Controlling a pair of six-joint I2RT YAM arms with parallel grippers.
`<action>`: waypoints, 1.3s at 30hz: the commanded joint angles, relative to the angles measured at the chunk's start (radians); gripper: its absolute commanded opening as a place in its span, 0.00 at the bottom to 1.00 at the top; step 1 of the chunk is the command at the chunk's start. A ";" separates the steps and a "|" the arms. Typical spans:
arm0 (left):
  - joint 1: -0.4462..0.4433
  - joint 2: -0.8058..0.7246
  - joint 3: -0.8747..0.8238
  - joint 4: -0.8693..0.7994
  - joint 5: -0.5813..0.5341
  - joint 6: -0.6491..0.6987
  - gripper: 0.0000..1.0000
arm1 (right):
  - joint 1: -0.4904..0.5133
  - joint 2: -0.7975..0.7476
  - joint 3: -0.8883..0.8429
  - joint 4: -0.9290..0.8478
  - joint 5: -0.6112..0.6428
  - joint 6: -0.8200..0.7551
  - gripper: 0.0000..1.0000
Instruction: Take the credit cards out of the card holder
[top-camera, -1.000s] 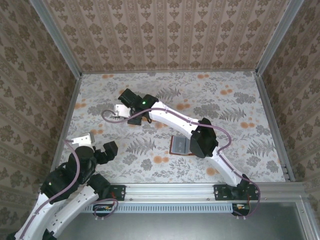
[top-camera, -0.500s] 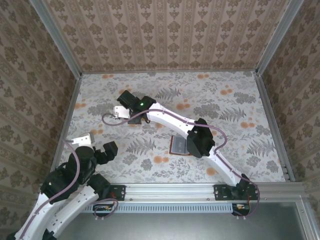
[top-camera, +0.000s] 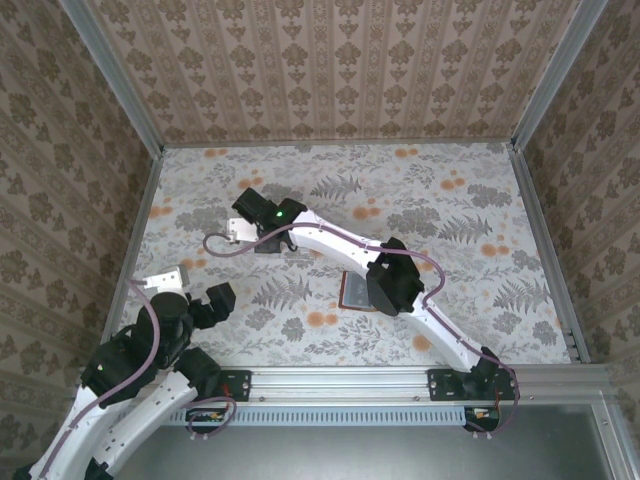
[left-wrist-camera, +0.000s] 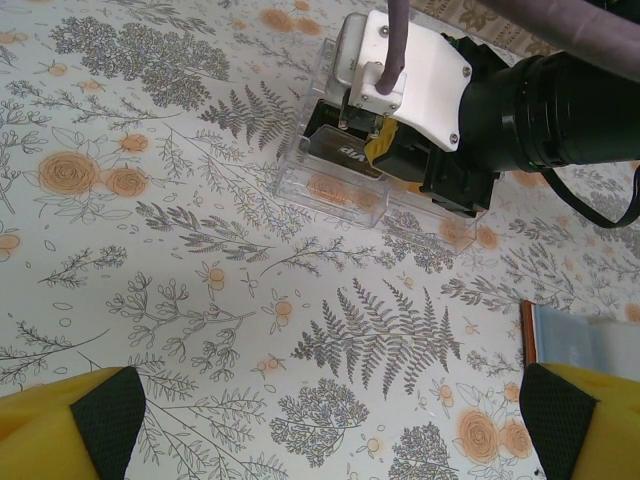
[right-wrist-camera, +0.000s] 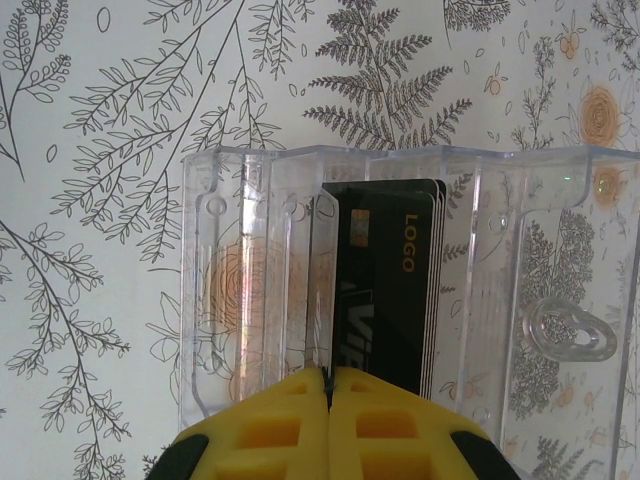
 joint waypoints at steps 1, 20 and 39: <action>0.003 -0.012 0.012 -0.009 -0.008 -0.007 1.00 | -0.003 0.030 0.031 0.004 0.029 0.004 0.18; 0.005 -0.027 0.007 -0.001 -0.005 -0.003 1.00 | -0.016 -0.007 -0.022 0.140 0.134 0.027 0.40; 0.004 -0.033 -0.010 0.022 0.000 0.009 1.00 | -0.007 -0.072 -0.117 0.167 0.120 0.055 0.35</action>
